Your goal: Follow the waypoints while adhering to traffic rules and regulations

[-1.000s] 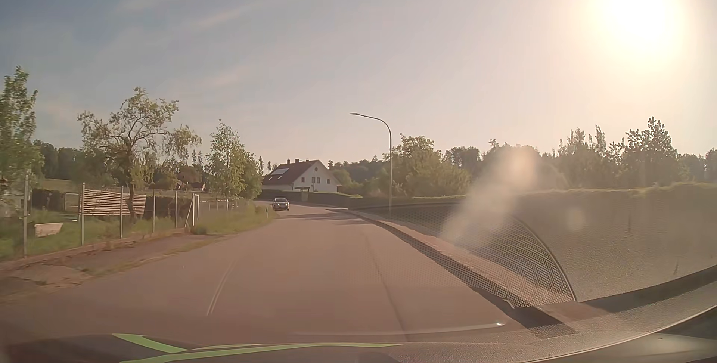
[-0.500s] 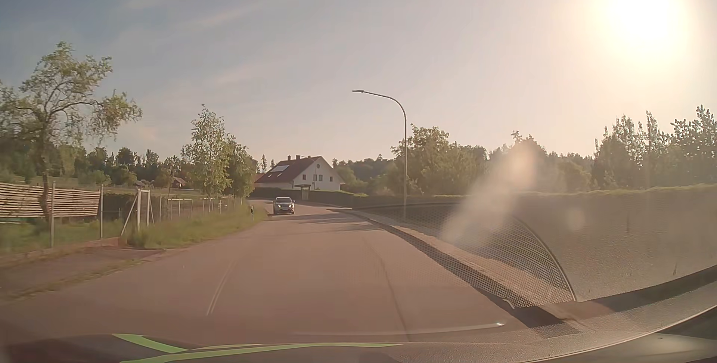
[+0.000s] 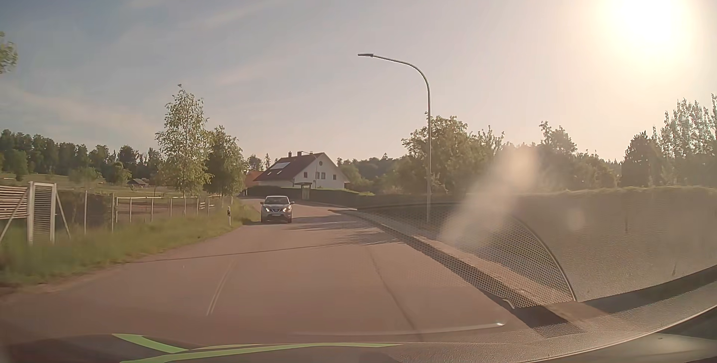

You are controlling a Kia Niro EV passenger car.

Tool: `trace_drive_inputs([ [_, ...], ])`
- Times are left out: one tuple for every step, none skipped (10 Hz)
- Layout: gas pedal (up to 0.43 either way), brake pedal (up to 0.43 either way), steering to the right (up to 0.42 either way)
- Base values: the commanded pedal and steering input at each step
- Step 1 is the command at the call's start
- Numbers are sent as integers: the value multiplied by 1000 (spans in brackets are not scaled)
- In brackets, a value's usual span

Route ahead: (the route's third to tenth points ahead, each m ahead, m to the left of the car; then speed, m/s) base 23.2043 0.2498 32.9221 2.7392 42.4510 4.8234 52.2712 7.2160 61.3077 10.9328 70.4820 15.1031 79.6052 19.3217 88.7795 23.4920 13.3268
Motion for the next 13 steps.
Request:
trace_drive_inputs([
  [87, 0, -10],
  [87, 0, -12],
  [87, 0, -15],
  [87, 0, -19],
  [87, 0, -20],
  [87, 0, -20],
  [87, 0, -20],
  [87, 0, -20],
  [87, 0, -21],
  [98, 0, -23],
  [98, 0, -23],
  [98, 0, -24],
  [98, 0, -24],
])
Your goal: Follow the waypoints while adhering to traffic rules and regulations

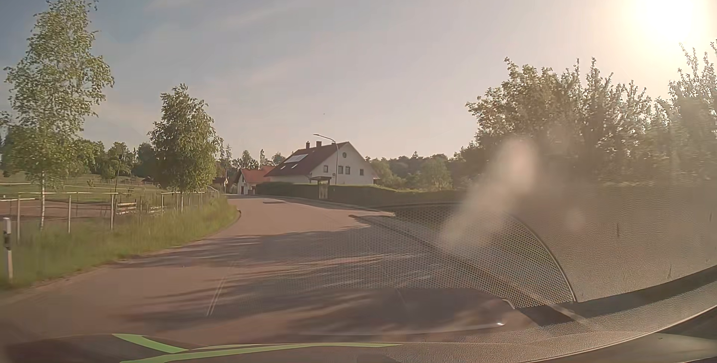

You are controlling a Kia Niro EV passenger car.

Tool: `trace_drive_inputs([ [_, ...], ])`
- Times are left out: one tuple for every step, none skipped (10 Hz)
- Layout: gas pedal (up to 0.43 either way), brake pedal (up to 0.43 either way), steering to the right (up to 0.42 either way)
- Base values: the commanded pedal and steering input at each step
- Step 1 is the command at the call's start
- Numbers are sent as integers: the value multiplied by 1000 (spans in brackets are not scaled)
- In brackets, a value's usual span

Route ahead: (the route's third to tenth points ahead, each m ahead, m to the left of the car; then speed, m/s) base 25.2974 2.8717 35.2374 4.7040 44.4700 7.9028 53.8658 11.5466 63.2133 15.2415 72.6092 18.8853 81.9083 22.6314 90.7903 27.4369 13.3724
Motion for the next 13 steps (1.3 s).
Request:
trace_drive_inputs([
  [98, 0, -24],
  [98, 0, -25],
  [98, 0, -26],
  [98, 0, -28],
  [110, 0, -29],
  [110, 0, -30],
  [110, 0, -31],
  [110, 0, -32],
  [110, 0, -32],
  [118, 0, -33],
  [118, 0, -35],
  [118, 0, -36],
  [118, 0, -36],
])
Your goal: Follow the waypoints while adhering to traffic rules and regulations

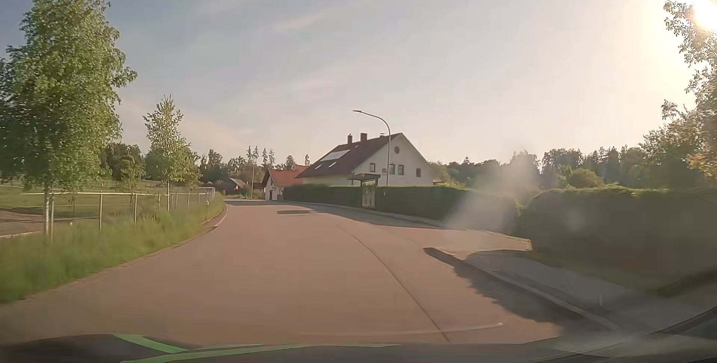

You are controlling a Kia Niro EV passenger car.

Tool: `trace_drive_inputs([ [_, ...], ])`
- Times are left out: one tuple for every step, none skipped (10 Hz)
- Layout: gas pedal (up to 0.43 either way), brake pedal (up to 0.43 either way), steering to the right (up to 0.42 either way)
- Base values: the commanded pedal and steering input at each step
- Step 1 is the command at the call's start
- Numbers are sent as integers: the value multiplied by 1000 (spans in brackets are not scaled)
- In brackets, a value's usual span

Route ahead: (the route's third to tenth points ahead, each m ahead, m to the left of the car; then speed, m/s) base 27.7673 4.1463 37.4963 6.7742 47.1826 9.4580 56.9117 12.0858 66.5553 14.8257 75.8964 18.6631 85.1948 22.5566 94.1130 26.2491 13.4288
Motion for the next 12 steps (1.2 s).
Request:
trace_drive_inputs([
  [118, 0, -35],
  [118, 0, -36],
  [118, 0, -36],
  [118, 0, -36],
  [118, 0, -36],
  [118, 0, -36],
  [118, 0, -36],
  [130, 0, -36],
  [130, 0, -36],
  [130, 0, -36],
  [130, 0, -36],
  [130, 0, -36],
])
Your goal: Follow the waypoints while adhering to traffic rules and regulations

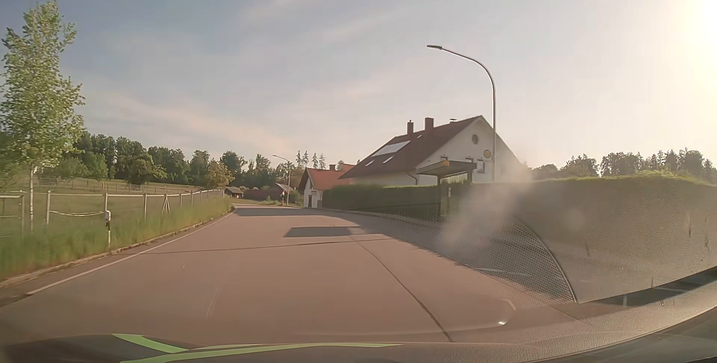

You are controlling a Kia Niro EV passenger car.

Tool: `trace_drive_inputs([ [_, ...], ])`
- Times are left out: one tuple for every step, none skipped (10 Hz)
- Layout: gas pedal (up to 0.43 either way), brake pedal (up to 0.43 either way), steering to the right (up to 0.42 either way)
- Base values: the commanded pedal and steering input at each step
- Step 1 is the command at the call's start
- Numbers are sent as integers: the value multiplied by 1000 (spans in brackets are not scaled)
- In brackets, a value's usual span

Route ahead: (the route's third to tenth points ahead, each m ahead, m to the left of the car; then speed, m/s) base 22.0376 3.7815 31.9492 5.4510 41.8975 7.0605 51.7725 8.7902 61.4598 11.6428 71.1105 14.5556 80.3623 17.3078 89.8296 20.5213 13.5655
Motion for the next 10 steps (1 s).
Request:
trace_drive_inputs([
  [130, 0, -36],
  [130, 0, -36],
  [130, 0, -36],
  [130, 0, -36],
  [130, 0, -36],
  [138, 0, -36],
  [138, 0, -36],
  [138, 0, -36],
  [138, 0, -36],
  [138, 0, -36],
])
